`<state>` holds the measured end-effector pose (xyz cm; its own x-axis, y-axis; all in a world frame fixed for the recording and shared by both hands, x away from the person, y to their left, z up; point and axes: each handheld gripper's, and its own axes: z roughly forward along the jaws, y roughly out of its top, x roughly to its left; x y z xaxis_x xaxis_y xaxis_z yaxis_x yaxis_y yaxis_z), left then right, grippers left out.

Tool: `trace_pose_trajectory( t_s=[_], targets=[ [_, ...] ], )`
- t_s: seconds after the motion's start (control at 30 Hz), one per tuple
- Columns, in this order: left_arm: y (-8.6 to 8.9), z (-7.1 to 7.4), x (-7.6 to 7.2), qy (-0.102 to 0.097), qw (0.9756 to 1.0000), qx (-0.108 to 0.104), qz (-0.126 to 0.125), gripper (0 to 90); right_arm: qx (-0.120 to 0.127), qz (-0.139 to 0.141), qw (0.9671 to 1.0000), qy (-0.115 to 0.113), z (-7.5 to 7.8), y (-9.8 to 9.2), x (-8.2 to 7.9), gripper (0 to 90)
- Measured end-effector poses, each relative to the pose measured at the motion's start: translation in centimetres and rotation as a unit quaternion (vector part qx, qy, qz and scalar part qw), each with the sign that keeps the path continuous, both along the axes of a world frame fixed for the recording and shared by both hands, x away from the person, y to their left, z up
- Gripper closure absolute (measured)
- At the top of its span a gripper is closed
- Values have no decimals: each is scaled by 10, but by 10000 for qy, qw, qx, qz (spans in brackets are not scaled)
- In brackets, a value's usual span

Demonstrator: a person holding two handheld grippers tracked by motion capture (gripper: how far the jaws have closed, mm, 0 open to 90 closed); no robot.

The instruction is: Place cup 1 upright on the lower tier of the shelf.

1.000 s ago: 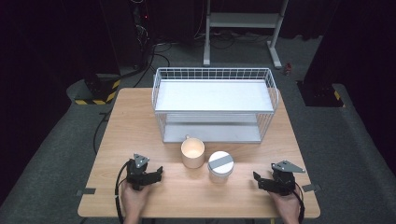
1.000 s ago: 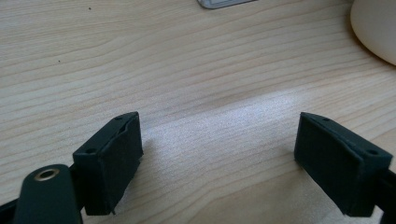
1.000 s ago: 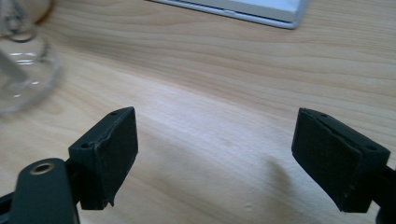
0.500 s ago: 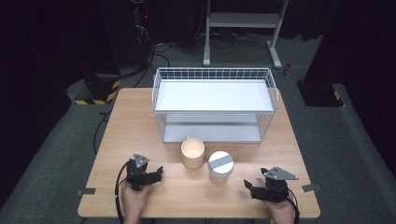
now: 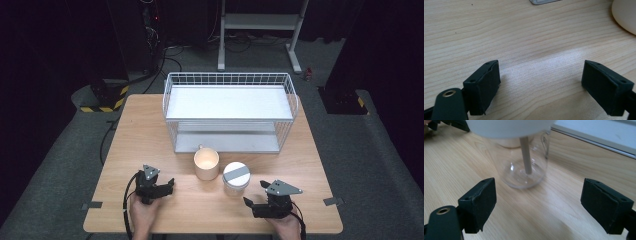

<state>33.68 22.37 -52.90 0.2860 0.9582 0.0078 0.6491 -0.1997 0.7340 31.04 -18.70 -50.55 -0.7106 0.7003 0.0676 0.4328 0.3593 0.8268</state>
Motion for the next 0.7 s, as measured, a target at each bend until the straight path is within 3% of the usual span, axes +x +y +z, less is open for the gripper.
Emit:
trace_pose_trajectory(
  t_s=[0.3, 0.7],
  targets=[
    [0, 0, 0, 1, 10000, -2, 1, 156, 68, 201, 9998, -56, 2, 22, 12, 102],
    [0, 0, 0, 1, 10000, 0, 5, 156, 31, 227, 9996, -149, 1, 39, 23, 101]
  ],
)
